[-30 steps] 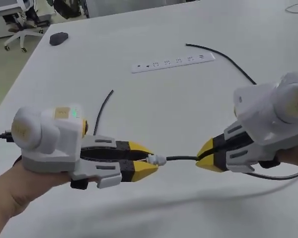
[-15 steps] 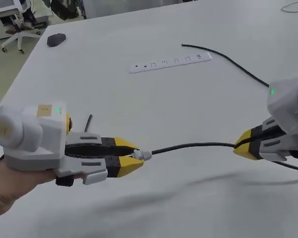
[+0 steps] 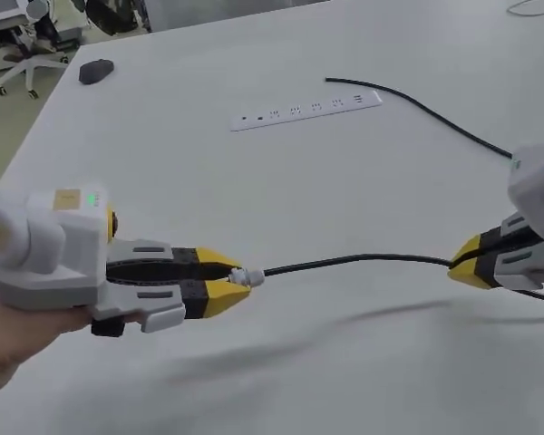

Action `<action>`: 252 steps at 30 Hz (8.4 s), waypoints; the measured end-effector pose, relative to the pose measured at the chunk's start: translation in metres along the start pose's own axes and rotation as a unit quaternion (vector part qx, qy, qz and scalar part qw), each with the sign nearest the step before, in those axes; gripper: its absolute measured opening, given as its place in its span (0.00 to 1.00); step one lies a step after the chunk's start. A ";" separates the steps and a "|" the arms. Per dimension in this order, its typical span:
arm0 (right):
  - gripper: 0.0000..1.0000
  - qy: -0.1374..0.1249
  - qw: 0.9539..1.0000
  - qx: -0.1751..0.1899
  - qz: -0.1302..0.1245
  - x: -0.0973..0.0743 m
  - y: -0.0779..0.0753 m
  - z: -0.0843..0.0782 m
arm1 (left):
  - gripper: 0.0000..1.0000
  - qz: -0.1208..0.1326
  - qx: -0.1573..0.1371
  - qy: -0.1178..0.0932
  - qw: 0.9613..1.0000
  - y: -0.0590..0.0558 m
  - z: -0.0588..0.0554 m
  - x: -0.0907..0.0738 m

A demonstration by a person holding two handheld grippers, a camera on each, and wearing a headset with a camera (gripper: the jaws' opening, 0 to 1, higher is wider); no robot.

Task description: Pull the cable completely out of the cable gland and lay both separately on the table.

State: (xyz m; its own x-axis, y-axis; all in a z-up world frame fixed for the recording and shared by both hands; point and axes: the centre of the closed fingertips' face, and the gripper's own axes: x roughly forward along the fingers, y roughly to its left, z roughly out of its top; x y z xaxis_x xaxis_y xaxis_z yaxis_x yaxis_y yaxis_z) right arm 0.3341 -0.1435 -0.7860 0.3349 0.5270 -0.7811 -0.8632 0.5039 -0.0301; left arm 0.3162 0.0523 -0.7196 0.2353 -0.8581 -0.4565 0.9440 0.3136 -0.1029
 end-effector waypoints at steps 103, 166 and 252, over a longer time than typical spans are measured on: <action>0.00 0.017 0.999 -0.020 -0.029 0.006 -0.006 -0.027 | 0.15 0.019 0.042 -0.023 0.999 -0.006 0.006 -0.017; 0.00 -0.109 0.965 -0.183 0.153 0.043 0.136 0.152 | 0.15 0.064 0.051 -0.026 0.996 -0.022 -0.005 -0.063; 0.41 -0.144 0.986 -0.032 0.074 0.236 0.216 0.257 | 0.60 0.269 -0.114 -0.084 0.953 0.028 -0.188 -0.166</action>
State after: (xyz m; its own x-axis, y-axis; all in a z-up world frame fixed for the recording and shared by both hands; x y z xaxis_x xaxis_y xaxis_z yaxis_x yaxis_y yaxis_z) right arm 0.3236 0.2660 -0.8164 0.2894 0.7685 -0.5707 -0.9296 0.3677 0.0238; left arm 0.2597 0.2798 -0.8124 0.7223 -0.5954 -0.3519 0.6060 0.7900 -0.0930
